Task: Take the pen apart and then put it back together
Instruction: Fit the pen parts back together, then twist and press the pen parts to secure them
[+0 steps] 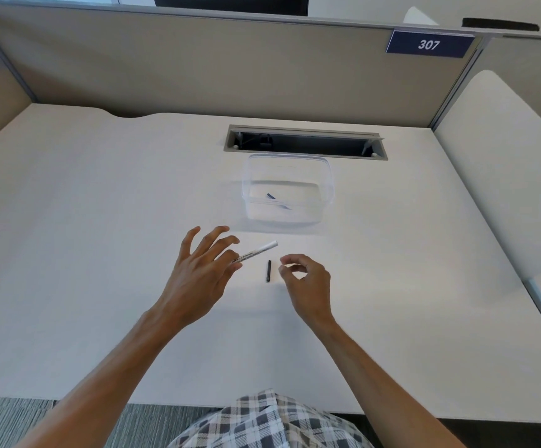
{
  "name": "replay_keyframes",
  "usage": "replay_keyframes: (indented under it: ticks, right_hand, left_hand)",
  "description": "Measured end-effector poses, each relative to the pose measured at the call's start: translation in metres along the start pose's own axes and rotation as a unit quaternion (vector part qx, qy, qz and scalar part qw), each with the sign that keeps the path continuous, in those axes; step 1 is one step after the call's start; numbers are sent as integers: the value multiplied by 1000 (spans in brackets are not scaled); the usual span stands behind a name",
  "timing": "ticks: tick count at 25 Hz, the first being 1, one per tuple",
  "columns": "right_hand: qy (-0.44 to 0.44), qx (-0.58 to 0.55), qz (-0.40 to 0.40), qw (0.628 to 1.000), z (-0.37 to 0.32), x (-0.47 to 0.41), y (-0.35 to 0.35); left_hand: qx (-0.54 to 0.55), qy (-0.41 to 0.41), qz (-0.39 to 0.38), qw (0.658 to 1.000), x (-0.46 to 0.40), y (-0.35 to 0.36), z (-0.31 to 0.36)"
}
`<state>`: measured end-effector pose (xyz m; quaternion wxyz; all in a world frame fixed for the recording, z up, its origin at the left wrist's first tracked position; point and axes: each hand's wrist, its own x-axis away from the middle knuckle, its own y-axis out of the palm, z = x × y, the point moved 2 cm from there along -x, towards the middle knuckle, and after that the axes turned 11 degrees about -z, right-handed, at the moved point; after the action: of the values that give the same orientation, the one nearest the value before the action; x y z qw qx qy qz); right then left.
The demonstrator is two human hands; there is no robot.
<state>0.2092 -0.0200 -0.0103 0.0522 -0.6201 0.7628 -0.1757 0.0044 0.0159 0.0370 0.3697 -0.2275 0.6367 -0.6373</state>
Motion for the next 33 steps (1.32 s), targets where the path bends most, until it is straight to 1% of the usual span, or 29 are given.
replay_keyframes:
  ticks: [3,6,10,14,17,19,21,23,25,26,28,31,33]
  right_hand:
    - [38,61,-15,997,10,-9,12]
    - [52,147,-11,988,11,-13,21]
    - [10,288,8,958,12,-17,30]
    - [2,341,11,940,12,-20,34]
    - [5,342,7,940,14,-20,34]
    - [13,320,12,947,13,-19,31]
    - [35,270,15,962,12,-18,24]
    - [46,187,5,981,10,-16,16]
    - [32,64,-8,997,9,-14,6]
    - [23,6,-12,1000,7,-13,-1]
    - [7,-63,-10,998,1,-10,-13]
    - [-22,-105,-13,994,-11,-5,-29]
    - [-36,-114,-20,993,-19,-2,-34]
  left_hand:
    - [5,-2,0,1000,1,4,-5]
    - [7,0,-2,1000,-1,6,-8]
    - [9,4,-2,1000,-4,7,-9]
    - [9,3,-5,1000,-4,8,-9]
    - [10,1,-11,1000,-4,9,-10]
    - [8,0,-14,1000,-4,10,-11]
    - [7,0,-15,1000,-3,9,-12]
    - [6,-1,-17,1000,-3,9,-13]
    - [4,-1,-17,1000,-3,8,-14]
    - [3,-1,-17,1000,-3,8,-14]
    - [1,2,-16,1000,-4,7,-15]
    - [-1,8,-15,1000,-5,7,-14]
    - [-3,12,-14,1000,-5,7,-14]
